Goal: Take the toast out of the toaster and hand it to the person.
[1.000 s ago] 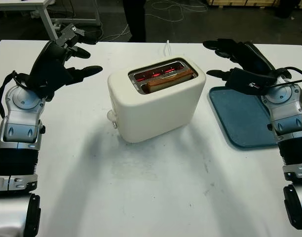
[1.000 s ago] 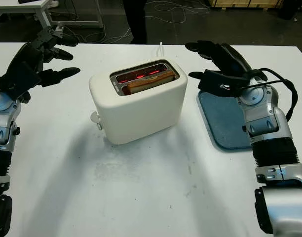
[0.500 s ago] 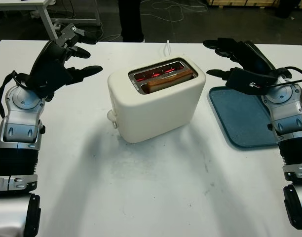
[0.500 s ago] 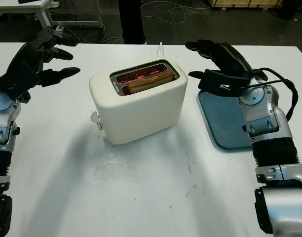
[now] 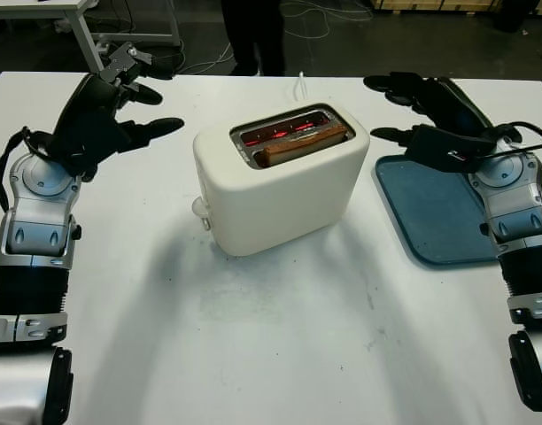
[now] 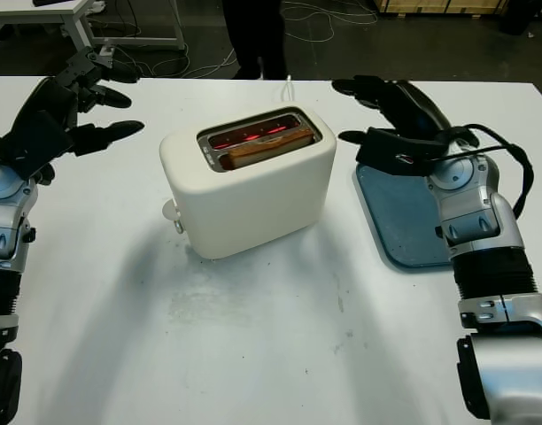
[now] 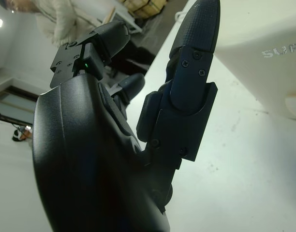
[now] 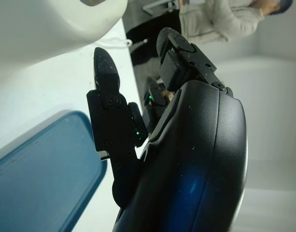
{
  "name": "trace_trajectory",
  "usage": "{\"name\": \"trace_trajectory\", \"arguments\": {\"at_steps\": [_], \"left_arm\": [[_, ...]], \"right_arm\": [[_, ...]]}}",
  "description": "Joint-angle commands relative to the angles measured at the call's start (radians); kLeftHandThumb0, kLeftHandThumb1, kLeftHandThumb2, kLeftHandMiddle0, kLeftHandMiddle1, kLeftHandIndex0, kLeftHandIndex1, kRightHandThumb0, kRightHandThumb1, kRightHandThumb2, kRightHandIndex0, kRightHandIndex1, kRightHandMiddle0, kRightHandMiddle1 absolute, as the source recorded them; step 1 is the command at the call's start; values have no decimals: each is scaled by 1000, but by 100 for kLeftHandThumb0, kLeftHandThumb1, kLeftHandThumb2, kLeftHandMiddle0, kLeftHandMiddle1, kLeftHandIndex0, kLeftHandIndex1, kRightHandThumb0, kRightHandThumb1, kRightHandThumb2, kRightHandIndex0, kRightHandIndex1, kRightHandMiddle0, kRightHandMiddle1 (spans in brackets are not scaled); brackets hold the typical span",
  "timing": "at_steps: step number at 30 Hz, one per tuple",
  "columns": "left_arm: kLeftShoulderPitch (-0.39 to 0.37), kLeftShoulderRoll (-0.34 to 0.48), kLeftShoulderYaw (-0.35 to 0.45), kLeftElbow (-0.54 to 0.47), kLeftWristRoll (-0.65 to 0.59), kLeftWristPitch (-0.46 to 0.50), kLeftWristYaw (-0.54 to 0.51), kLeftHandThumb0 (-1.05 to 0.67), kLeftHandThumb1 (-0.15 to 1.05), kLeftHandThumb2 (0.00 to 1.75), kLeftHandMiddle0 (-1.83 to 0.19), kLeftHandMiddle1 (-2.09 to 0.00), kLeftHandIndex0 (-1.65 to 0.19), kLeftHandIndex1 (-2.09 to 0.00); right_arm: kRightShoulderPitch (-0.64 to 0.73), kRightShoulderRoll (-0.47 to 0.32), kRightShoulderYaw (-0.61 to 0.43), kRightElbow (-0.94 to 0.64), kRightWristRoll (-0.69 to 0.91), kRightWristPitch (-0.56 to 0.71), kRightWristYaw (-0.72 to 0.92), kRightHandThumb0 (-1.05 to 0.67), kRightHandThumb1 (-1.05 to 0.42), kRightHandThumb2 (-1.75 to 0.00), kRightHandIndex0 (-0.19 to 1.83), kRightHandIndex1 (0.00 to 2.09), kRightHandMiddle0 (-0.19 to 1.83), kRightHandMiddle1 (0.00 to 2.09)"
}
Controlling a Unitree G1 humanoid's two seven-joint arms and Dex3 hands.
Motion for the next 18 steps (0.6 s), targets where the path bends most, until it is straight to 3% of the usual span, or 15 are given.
{"name": "trace_trajectory", "arguments": {"at_steps": [1,18], "left_arm": [[-7,-1,0,-10,-11,3,-2,-84,91,0,0,-126,0,-113],[1,3,3,-11,-10,4,-3,-84,91,0,0,-125,0,-113]], "right_arm": [[-1,-4,-4,-19,1,14,-5,-32,-92,-13,44,0,43,0],[-4,4,-10,4,23,-5,1,-30,-92,-14,43,0,42,0]]}}
